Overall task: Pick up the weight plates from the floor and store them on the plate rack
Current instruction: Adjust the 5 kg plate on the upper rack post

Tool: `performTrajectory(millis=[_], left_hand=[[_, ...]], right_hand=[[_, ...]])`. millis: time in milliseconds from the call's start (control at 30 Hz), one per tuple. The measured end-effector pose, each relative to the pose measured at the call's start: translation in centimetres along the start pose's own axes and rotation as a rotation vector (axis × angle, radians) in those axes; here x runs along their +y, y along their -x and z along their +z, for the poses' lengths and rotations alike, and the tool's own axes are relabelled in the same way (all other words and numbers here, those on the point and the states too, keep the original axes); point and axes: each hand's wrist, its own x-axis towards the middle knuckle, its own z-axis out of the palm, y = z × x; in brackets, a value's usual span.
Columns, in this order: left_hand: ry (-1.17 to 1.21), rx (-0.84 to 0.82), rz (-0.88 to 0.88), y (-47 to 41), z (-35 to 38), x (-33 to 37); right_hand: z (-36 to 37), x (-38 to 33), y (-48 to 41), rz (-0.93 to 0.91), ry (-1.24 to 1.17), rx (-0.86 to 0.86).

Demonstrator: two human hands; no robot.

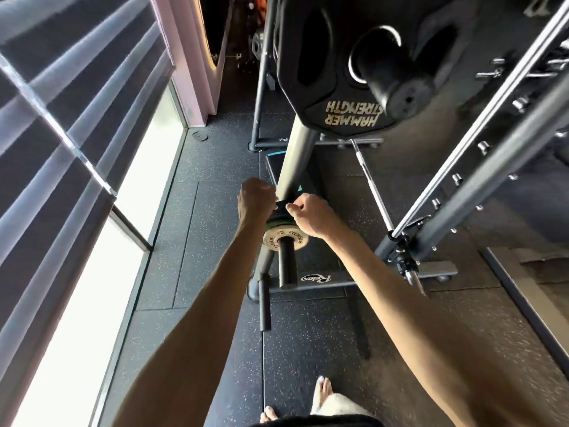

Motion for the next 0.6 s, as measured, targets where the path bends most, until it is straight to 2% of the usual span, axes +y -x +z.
performTrajectory(millis=[167, 267, 433, 500, 600], left_hand=[[0.166, 0.212, 0.302, 4.6, -4.9, 10.7], [0.225, 0.330, 0.505, 7.4, -7.8, 17.4], [0.296, 0.417, 0.671, 10.0, -10.8, 24.7], [0.278, 0.426, 0.712, 10.7, -10.3, 26.4], [0.123, 0.420, 0.751, 11.2, -8.0, 27.6]], right_hand=[[-7.7, -7.1, 5.0, -0.356, 0.049, 0.125], [-12.3, -10.5, 8.1, -0.557, -0.005, 0.157], [-19.0, -14.4, 12.5, -0.696, -0.213, 0.163], [-21.4, -14.4, 13.1, -0.752, -0.301, 0.263], [-24.7, -12.5, 12.2, -0.783, -0.255, 0.556]])
